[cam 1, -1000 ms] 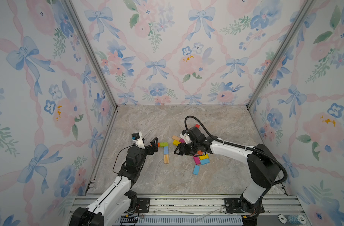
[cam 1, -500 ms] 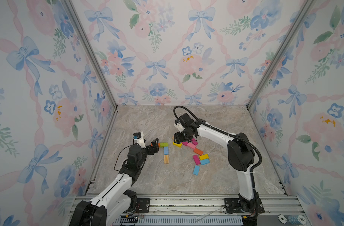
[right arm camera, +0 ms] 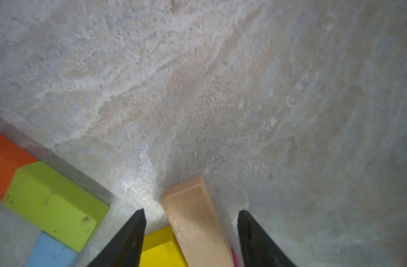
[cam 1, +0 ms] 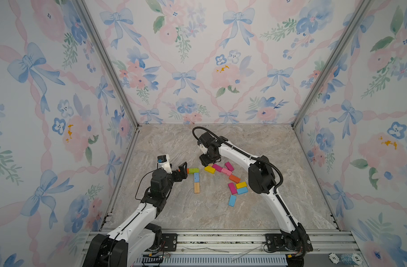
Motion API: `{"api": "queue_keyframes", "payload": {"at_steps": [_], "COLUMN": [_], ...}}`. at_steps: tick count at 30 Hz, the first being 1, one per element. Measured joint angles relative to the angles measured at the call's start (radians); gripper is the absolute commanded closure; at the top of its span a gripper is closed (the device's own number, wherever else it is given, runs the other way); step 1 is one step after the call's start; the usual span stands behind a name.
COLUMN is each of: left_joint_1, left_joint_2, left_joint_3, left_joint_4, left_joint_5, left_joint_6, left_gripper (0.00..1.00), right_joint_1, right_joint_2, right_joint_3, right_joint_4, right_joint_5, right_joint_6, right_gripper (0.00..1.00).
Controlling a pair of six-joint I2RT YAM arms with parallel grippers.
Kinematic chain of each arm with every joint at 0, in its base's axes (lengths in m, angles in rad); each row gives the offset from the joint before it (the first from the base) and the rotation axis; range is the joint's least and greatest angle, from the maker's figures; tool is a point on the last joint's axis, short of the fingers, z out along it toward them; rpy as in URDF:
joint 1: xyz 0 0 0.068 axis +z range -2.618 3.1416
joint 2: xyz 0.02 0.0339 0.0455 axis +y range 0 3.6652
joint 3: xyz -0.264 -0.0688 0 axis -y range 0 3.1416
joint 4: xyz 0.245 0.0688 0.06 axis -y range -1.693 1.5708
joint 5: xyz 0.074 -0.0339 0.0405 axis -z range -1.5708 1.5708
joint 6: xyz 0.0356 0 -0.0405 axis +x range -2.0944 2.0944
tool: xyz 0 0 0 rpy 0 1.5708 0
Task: Assemble the number 7 with building blocks
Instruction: Pick up the building block from the center of the board.
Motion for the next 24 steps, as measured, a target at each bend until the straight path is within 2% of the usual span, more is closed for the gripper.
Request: {"api": "queue_keyframes", "payload": {"at_steps": [6, 18, 20, 24], "left_joint_1": [0.006, 0.014, 0.014, 0.019], "left_joint_2": [0.002, 0.028, 0.031, 0.035], "left_joint_3": [0.0, 0.016, 0.016, 0.016], "left_joint_4": [0.0, -0.002, -0.002, -0.007], "left_joint_5": [0.008, 0.019, 0.019, 0.025], "left_joint_6": [0.0, -0.001, -0.001, -0.001], "left_gripper": [0.05, 0.05, 0.05, 0.05], "right_joint_1": [-0.007, -0.051, -0.056, -0.067], "right_joint_2": [0.051, 0.067, 0.067, 0.067], "right_joint_3": [0.095, 0.106, 0.106, 0.106], "right_joint_4": [-0.077, -0.098, -0.098, -0.095], "right_joint_5": [0.014, -0.006, -0.009, -0.024], "right_joint_6": [-0.011, -0.007, -0.005, 0.013], "right_gripper": [0.35, 0.42, 0.47, 0.61]}}
